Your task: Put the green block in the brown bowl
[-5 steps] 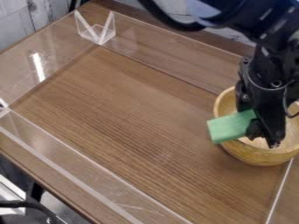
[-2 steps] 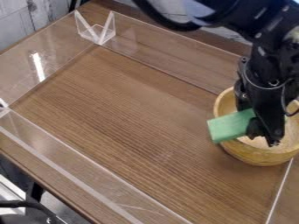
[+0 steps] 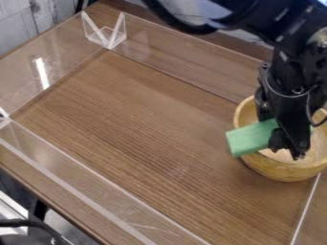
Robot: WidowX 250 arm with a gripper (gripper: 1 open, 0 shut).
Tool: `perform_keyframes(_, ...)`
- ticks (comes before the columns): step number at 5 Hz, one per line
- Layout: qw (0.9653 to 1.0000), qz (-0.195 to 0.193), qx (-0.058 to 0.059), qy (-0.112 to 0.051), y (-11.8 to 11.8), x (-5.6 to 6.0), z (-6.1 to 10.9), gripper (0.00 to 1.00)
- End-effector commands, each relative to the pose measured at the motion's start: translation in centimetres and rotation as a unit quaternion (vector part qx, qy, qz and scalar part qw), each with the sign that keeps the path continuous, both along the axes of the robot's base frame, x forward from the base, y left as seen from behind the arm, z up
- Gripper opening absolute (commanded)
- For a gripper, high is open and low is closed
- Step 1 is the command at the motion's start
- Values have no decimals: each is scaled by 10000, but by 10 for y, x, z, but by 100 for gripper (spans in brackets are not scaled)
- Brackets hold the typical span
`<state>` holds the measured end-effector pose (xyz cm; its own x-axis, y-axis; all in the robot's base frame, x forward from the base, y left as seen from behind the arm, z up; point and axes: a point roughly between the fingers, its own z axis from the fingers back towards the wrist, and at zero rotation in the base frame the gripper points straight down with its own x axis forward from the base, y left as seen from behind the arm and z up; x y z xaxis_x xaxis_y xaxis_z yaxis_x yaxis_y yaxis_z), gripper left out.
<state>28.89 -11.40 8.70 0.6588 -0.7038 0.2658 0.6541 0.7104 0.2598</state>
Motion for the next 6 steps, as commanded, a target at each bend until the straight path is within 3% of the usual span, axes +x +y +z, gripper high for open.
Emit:
perform_keyframes(1,9995,138,-153,-235,3,4,14,0)
perform_keyframes(3,9993,232,-199,-222,4,5,13,0)
perform_keyframes(4,9990,279,-242,-256,6,4,17,100)
perform_keyframes(6,9983,373,-332,-292,11,4,28,100)
